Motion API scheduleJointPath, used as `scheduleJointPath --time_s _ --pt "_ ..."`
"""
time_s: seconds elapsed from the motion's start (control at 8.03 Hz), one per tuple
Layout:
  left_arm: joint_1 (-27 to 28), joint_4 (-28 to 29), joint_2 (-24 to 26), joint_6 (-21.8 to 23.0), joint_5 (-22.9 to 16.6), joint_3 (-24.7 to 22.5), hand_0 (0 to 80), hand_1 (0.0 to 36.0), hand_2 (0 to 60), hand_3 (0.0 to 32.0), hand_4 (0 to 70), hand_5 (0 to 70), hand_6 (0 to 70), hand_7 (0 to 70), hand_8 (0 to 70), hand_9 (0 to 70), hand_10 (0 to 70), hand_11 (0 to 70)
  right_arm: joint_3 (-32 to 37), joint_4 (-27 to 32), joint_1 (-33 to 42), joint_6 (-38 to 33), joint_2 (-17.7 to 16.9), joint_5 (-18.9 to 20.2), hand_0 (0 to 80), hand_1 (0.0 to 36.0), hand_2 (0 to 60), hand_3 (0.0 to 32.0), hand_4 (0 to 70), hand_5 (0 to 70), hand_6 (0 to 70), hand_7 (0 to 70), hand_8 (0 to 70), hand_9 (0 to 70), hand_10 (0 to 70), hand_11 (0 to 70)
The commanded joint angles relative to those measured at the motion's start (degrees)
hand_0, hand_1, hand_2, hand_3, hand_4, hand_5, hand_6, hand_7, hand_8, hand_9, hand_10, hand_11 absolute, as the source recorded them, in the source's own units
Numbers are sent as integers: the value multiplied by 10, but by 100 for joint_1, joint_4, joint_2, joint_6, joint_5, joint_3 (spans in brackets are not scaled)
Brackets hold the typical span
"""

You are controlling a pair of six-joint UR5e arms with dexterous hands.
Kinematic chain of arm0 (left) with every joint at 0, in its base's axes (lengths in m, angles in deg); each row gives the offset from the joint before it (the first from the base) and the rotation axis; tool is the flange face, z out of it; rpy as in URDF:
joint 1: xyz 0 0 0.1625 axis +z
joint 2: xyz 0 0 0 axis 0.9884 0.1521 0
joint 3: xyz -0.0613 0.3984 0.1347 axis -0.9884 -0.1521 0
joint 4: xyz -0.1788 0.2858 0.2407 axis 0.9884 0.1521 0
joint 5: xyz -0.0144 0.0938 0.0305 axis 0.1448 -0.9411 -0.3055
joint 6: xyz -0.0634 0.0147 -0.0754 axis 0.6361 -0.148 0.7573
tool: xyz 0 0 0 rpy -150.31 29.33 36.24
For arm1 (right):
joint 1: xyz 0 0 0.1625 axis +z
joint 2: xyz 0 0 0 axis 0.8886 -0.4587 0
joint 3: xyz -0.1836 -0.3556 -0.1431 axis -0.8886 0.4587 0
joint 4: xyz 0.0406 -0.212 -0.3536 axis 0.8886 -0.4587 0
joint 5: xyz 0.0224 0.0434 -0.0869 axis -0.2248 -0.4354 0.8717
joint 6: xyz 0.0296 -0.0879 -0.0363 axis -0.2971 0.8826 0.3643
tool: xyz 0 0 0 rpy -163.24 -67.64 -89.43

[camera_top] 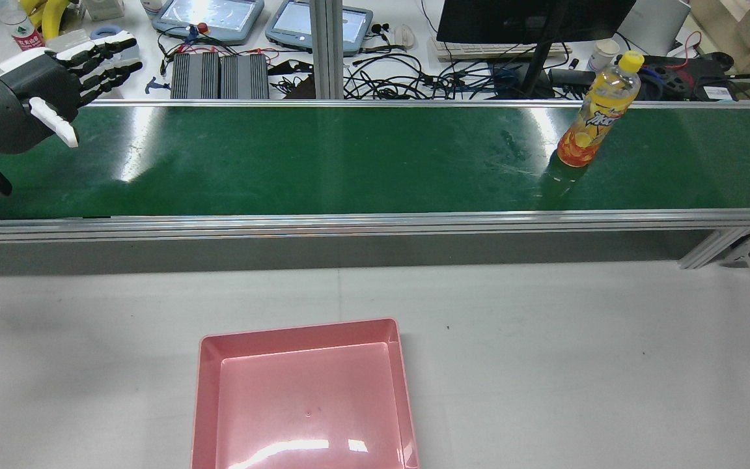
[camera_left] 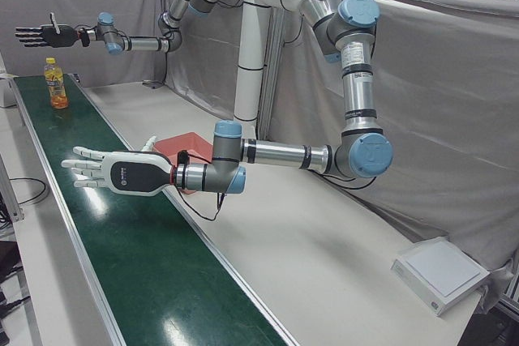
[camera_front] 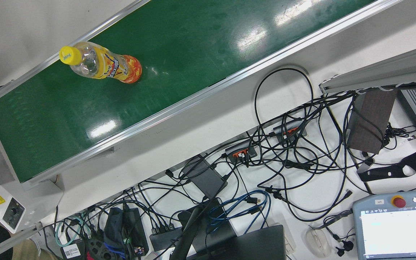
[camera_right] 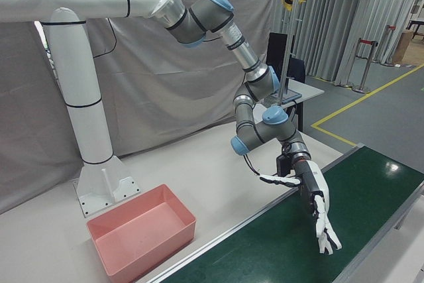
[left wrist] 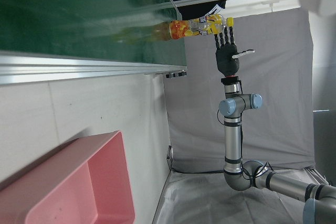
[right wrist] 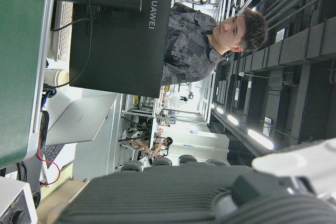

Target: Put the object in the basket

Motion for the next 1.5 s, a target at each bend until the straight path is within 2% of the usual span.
scheduleJointPath --time_s 0.0,1.37 --pt "1 -1 9 8 0 0 593 28 0 28 117 137 0 13 81 111 22 45 0 0 0 0 0 0 0 0 0 0 0 0 0 0 0 0 0 0" --pt "1 -1 9 17 0 -9 596 29 0 22 120 154 2 13 86 118 25 49 0 0 0 0 0 0 0 0 0 0 0 0 0 0 0 0 0 0"
